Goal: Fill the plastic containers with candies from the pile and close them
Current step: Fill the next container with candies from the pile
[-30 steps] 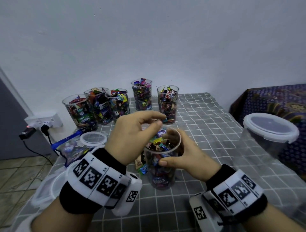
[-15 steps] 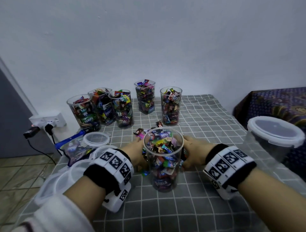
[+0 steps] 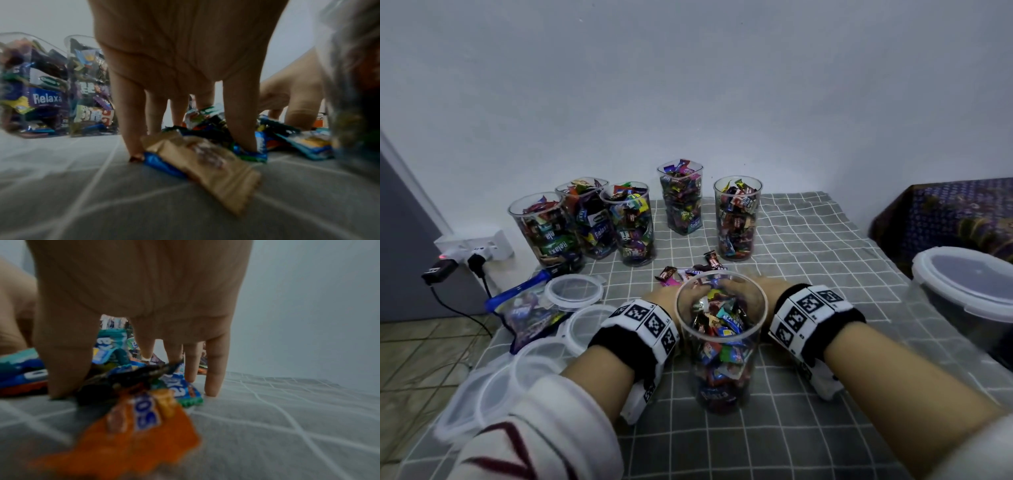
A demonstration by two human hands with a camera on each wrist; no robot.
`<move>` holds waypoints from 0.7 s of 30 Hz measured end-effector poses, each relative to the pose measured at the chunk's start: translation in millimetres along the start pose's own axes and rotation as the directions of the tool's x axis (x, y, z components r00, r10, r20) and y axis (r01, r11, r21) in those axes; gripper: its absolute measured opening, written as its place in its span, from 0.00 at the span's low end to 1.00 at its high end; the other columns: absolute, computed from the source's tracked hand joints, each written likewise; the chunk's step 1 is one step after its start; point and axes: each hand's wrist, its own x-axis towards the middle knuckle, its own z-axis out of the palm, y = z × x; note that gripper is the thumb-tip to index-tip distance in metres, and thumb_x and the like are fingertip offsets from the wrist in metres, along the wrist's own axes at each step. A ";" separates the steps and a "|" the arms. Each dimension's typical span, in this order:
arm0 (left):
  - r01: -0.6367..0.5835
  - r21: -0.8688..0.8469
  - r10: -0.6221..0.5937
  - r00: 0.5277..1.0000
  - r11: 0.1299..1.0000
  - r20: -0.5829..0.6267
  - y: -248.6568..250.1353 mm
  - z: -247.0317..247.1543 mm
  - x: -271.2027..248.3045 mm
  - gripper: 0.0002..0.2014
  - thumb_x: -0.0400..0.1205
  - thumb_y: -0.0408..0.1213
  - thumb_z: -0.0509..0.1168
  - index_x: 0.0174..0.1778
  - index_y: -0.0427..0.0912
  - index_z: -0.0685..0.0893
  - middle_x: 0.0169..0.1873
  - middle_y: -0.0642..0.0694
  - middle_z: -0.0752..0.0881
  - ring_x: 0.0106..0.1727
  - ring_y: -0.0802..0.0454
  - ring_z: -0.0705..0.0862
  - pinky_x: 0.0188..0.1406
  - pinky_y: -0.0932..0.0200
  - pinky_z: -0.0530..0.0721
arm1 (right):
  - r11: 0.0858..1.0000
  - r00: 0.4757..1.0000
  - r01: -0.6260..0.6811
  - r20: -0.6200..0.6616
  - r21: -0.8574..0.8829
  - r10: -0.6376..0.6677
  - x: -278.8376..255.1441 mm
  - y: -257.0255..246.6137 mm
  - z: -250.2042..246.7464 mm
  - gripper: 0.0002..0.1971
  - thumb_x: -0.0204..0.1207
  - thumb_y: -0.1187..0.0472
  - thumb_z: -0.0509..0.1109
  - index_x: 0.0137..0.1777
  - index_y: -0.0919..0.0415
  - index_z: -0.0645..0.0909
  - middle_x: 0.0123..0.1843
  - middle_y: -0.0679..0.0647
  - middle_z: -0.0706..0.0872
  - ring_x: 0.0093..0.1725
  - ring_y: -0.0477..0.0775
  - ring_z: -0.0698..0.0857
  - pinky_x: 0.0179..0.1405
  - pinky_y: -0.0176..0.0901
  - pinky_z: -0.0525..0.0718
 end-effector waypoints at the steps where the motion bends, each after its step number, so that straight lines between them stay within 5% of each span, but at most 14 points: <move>1: -0.019 0.028 0.019 1.000 0.999 -0.007 1.7 -0.2 -0.8 0.22 0.84 0.37 0.60 0.76 0.52 0.70 0.72 0.41 0.76 0.72 0.42 0.75 0.71 0.44 0.72 | 1.000 1.000 0.010 0.005 0.002 -0.010 3.6 -0.8 1.3 0.38 0.70 0.45 0.73 0.79 0.46 0.63 0.78 0.55 0.68 0.74 0.61 0.72 0.73 0.56 0.72; 3: 0.041 -0.057 -0.041 0.999 0.998 0.010 -11.5 5.1 4.0 0.20 0.81 0.43 0.60 0.70 0.62 0.75 0.66 0.44 0.82 0.65 0.44 0.81 0.65 0.44 0.79 | 1.000 1.000 -0.020 -0.009 -0.001 0.020 10.9 -0.3 6.4 0.26 0.73 0.47 0.72 0.71 0.47 0.74 0.71 0.54 0.78 0.67 0.59 0.79 0.68 0.55 0.77; 6: 0.049 -0.014 -0.048 0.997 0.999 0.052 -3.2 -8.5 -4.9 0.14 0.80 0.44 0.61 0.62 0.57 0.81 0.61 0.45 0.84 0.62 0.42 0.82 0.63 0.44 0.80 | 0.992 0.996 -0.087 -0.022 0.089 0.089 13.7 -2.2 8.2 0.15 0.78 0.49 0.65 0.63 0.51 0.81 0.63 0.55 0.84 0.60 0.59 0.83 0.62 0.54 0.82; 9: 0.042 0.092 -0.039 0.999 0.995 -0.034 7.4 -16.0 -11.8 0.12 0.82 0.39 0.61 0.59 0.52 0.84 0.55 0.46 0.86 0.58 0.43 0.83 0.59 0.47 0.82 | 0.991 0.994 -0.085 -0.053 0.106 0.091 17.1 -2.2 9.3 0.13 0.78 0.52 0.63 0.60 0.49 0.83 0.59 0.55 0.85 0.55 0.59 0.85 0.59 0.54 0.84; 12: 0.094 0.150 -0.085 0.994 0.984 -0.069 14.4 -19.4 -16.8 0.15 0.82 0.40 0.61 0.64 0.49 0.83 0.60 0.44 0.83 0.62 0.42 0.81 0.61 0.46 0.80 | 0.992 0.994 -0.075 -0.070 0.106 0.082 14.7 -3.7 6.4 0.12 0.79 0.55 0.63 0.59 0.52 0.84 0.56 0.56 0.86 0.53 0.59 0.85 0.57 0.54 0.85; 21: 0.163 0.104 -0.142 0.972 0.981 -0.186 18.9 -22.3 -21.3 0.13 0.83 0.46 0.58 0.59 0.51 0.84 0.53 0.45 0.87 0.55 0.43 0.83 0.55 0.49 0.83 | 0.995 0.984 -0.066 -0.159 0.074 0.077 4.4 -6.6 2.1 0.12 0.80 0.56 0.63 0.58 0.56 0.83 0.55 0.58 0.87 0.54 0.59 0.86 0.55 0.55 0.86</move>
